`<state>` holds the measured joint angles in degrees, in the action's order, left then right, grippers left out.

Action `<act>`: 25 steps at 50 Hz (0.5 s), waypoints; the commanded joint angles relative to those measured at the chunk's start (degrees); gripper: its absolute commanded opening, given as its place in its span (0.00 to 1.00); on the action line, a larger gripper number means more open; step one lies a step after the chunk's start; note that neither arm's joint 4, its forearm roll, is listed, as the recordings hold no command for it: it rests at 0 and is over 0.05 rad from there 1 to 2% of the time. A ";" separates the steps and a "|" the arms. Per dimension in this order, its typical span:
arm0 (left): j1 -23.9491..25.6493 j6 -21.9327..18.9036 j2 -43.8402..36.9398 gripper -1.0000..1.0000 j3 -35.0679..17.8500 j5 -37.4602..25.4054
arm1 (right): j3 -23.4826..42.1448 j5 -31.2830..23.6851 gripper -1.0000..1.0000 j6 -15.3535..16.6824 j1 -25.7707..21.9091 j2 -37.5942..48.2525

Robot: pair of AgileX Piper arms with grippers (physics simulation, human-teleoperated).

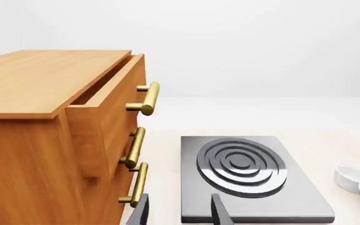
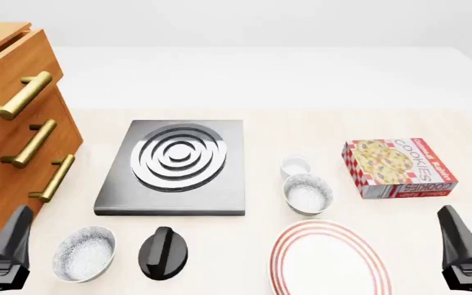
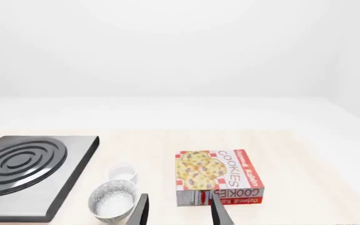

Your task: Pick the akita bowl between the plate and the ramekin and place it on the plate.

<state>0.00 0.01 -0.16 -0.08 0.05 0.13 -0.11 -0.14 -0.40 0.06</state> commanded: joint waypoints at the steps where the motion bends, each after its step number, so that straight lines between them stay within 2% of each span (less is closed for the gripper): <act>1: -0.02 0.01 -0.35 1.00 -0.17 0.12 | 0.31 -0.56 1.00 -0.46 -0.90 0.10; 7: -0.02 0.01 -0.32 1.00 -0.16 0.10 | 1.42 -1.84 1.00 -1.00 -2.17 0.21; 8: -0.02 0.01 -0.32 1.00 -0.16 0.10 | 1.90 -2.62 1.00 -2.07 -2.42 0.29; 14: -0.03 0.02 -0.30 1.00 -0.15 0.09 | 6.45 -7.22 1.00 -1.38 -2.39 0.12; 15: -0.03 0.02 -0.30 1.00 -0.15 0.10 | 9.15 -10.04 1.00 -3.46 -2.79 0.53; 16: -0.03 0.02 -0.30 1.00 -0.15 0.10 | 9.19 -10.09 1.00 -3.47 -2.79 0.53; 19: -0.03 0.02 -0.32 1.00 -0.15 0.12 | 14.21 -13.66 1.00 0.19 -3.25 0.30; 21: -0.03 0.02 -0.31 1.00 -0.14 0.12 | 18.64 -15.74 1.00 -1.57 -4.07 1.09; 25: -0.04 0.01 -0.33 1.00 -0.13 0.14 | 27.72 -18.79 1.00 -0.66 -4.75 4.94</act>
<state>-0.03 0.02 -0.45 -0.22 0.16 13.63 -11.38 -1.31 -3.57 1.41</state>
